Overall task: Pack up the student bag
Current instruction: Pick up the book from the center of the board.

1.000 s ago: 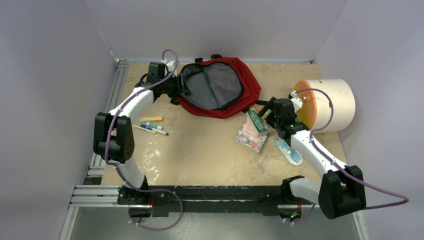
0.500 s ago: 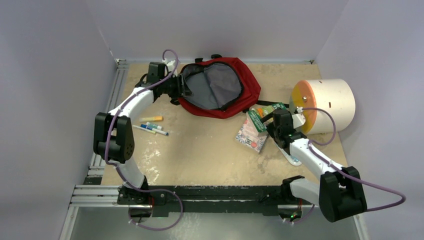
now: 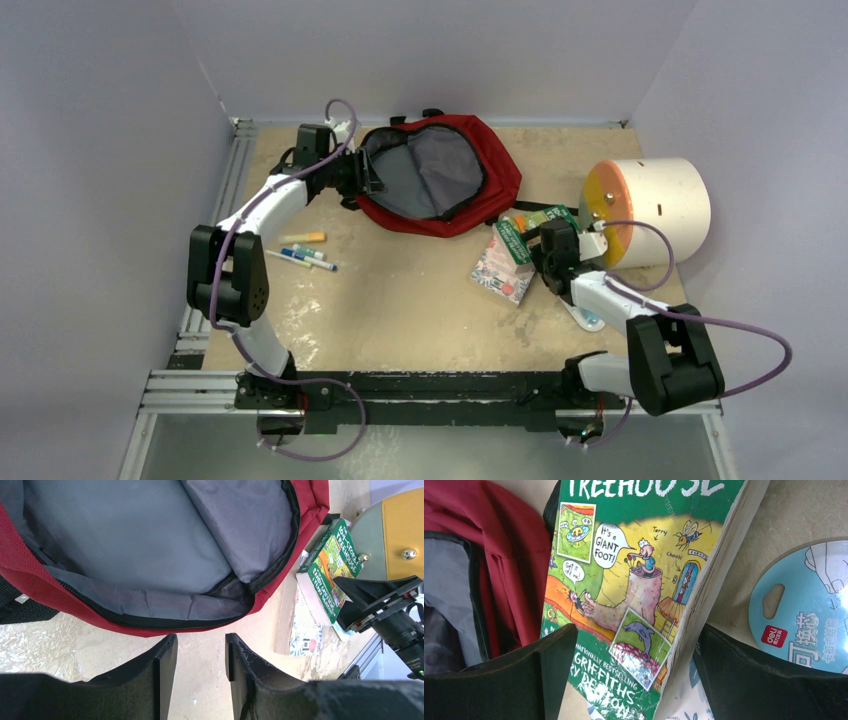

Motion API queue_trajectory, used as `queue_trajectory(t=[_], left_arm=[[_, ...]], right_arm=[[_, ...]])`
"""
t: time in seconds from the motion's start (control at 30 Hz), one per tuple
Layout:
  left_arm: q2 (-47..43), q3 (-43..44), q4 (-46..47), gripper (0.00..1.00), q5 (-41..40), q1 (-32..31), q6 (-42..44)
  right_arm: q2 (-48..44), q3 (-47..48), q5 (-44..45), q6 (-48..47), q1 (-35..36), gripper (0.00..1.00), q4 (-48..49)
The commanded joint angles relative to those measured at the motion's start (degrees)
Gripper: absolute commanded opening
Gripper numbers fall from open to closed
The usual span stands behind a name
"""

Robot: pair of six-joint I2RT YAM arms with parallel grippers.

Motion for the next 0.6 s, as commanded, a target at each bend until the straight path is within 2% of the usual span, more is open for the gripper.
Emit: queue_trajectory(t=[0.0,0.23,0.47,0.57], left_arm=[[-1.33,0.22,2.73,0.39,1.56,-0.07,-0.07],[-1.06,0.24,2.76,0.39,1.98,-0.07,-0.24],[-1.06,0.24,2.73,0.38,2.02,-0.08,-0.19],[-0.91,0.28,2.76,0.39,2.06,-0.07,-0.24]], right_arm=[[2.00,-1.13,1.36,4.53,-0.48,0.92,1.84],[4.07,-1.98,2.38,5.02,-0.81,0.88,4.97],[2.65,-4.06,1.50,5.17,-0.85,0.63,9.84],[-0.39,-5.77,2.31,4.68,-0.85,0.56,12.00]])
